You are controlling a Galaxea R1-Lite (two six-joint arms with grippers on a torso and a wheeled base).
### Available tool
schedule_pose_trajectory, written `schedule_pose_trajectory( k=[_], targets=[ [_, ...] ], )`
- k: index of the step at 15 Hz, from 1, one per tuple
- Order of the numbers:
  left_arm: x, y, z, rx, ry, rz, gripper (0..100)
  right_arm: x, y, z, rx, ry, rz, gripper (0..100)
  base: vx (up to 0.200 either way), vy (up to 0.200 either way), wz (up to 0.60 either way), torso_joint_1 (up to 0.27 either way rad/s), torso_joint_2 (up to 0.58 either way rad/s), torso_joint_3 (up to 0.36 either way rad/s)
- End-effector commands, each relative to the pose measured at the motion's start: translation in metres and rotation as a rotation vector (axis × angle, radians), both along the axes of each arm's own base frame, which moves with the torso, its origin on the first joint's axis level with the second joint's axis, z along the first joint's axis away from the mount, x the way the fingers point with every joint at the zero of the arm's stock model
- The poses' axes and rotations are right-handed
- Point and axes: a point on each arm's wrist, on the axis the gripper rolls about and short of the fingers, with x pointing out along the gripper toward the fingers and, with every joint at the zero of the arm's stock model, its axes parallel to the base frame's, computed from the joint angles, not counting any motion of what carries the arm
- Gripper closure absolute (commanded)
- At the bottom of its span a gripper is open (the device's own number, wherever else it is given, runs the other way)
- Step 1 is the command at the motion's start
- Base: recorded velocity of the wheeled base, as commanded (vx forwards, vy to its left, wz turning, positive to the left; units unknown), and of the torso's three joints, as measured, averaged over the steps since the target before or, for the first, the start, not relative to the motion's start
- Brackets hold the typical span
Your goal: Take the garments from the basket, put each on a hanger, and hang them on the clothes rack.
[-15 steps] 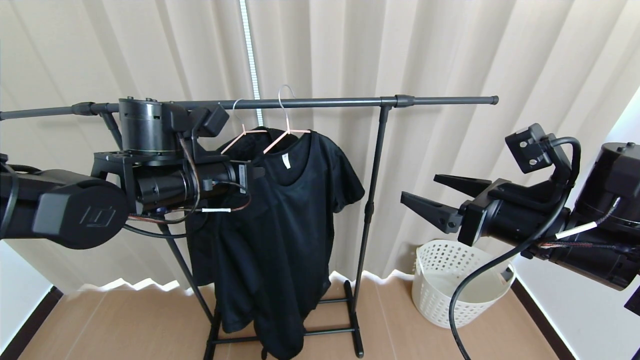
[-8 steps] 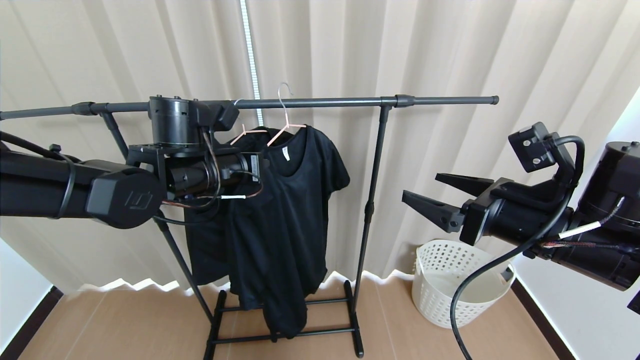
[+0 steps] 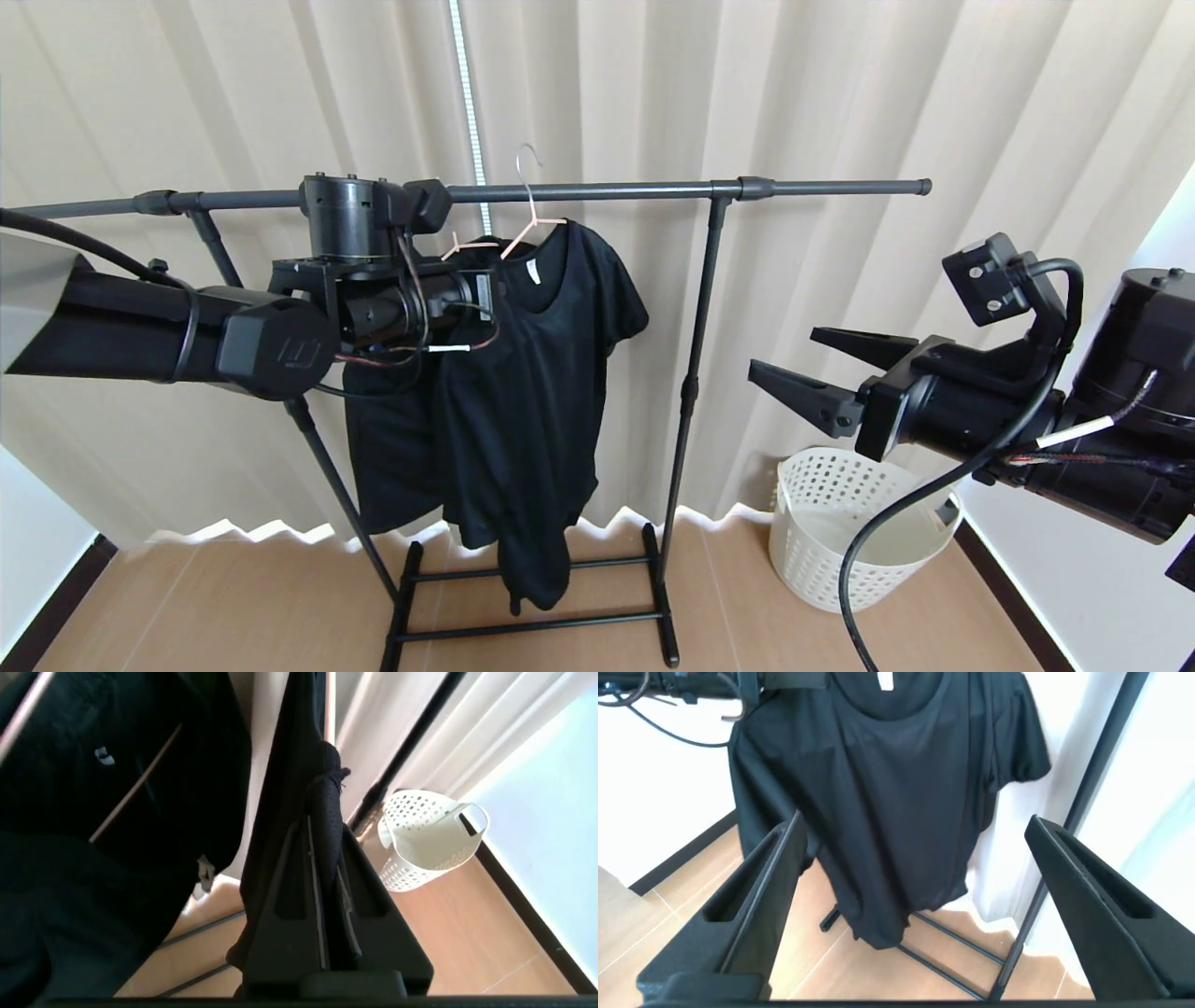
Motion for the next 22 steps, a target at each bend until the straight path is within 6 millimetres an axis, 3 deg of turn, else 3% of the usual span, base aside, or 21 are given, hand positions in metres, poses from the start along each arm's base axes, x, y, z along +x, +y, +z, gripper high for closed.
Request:
schedule_pose_trajectory(
  k=[1, 12, 22],
  targets=[
    [0.006, -0.001, -0.005, 0.003, 0.008, 0.004, 100, 0.0, 0.0, 0.0, 0.0, 0.0, 0.001, 0, 0.0, 0.0, 0.0, 0.0, 0.0, 0.0],
    [0.043, -0.011, -0.021, -0.001, -0.006, 0.01, 100, -0.001, 0.0, 0.0, 0.0, 0.001, 0.001, 0, 0.0, 0.0, 0.0, 0.0, 0.0, 0.0],
    [0.053, -0.013, -0.035, 0.006, 0.015, 0.013, 100, 0.001, 0.001, -0.002, -0.004, 0.008, 0.001, 0, 0.0, 0.0, 0.0, 0.0, 0.0, 0.0]
  ],
)
